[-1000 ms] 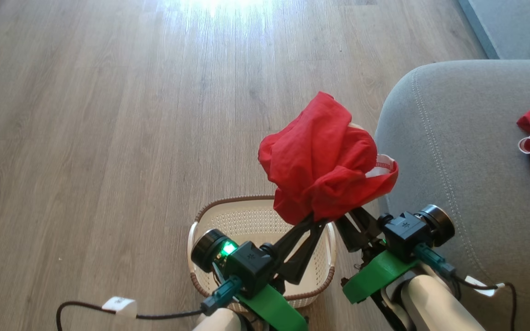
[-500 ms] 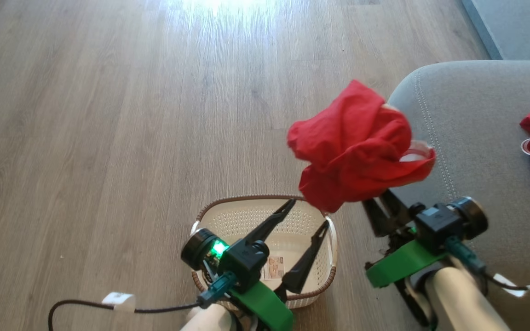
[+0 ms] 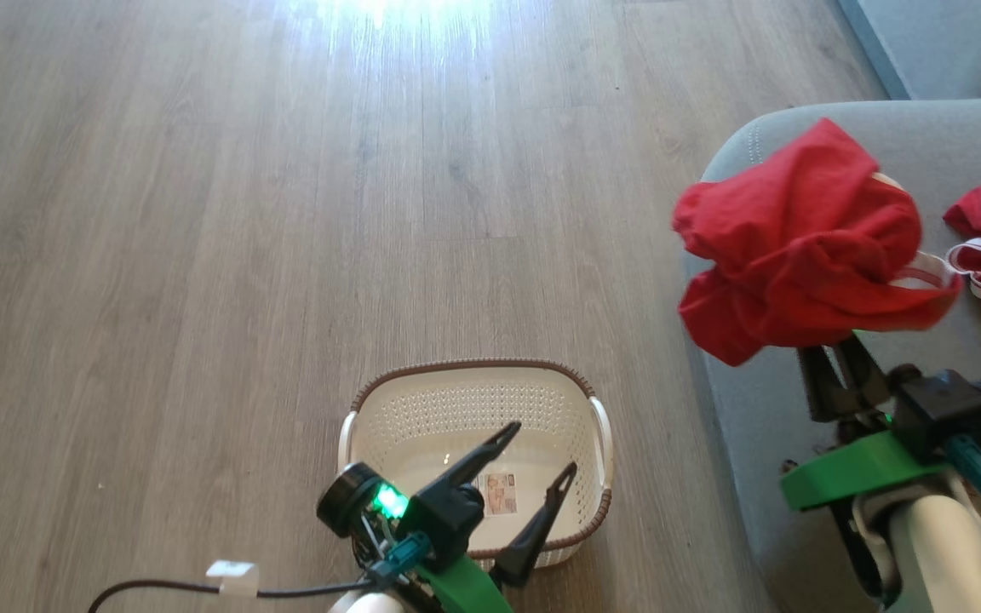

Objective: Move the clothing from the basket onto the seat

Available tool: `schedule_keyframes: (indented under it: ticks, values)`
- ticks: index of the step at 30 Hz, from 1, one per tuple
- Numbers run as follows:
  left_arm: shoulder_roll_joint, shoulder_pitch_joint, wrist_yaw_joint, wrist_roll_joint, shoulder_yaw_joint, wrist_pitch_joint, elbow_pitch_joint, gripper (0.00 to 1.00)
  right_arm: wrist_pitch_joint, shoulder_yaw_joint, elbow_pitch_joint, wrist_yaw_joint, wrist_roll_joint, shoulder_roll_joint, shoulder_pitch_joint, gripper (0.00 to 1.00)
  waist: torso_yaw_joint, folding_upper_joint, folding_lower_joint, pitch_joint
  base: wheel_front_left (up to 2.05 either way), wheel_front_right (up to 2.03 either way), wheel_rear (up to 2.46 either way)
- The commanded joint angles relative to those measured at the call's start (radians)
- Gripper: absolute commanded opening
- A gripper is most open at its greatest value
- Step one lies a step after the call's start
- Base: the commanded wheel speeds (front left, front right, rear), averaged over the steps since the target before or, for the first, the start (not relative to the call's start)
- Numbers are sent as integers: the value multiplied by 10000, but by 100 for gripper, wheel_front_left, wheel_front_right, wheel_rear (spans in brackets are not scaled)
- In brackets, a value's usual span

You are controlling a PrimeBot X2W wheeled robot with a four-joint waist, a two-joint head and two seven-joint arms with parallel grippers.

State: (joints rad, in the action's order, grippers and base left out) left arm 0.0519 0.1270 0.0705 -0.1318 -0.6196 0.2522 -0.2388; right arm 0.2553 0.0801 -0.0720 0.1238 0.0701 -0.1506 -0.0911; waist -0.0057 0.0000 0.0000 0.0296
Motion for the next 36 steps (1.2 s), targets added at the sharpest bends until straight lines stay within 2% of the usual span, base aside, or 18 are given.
schedule_keyframes:
  ticks: [1, 13, 36]
  values:
    - [-17, 265, 70, 54, 325, 95, 284, 100, 65, 93, 375, 69, -83, -129, -177, 0, -34, 0, 0, 1, 0, 0, 0]
    - [-17, -174, 259, 93, 485, 95, 109, 100, 65, -1076, 281, 69, -147, 72, 658, 0, -259, 0, 0, -33, 0, 0, 0]
    - [-17, -321, 248, -174, 580, 95, 238, 100, 65, -1105, 376, 69, 11, 215, 776, 0, -178, 0, 0, 40, 0, 0, 0]
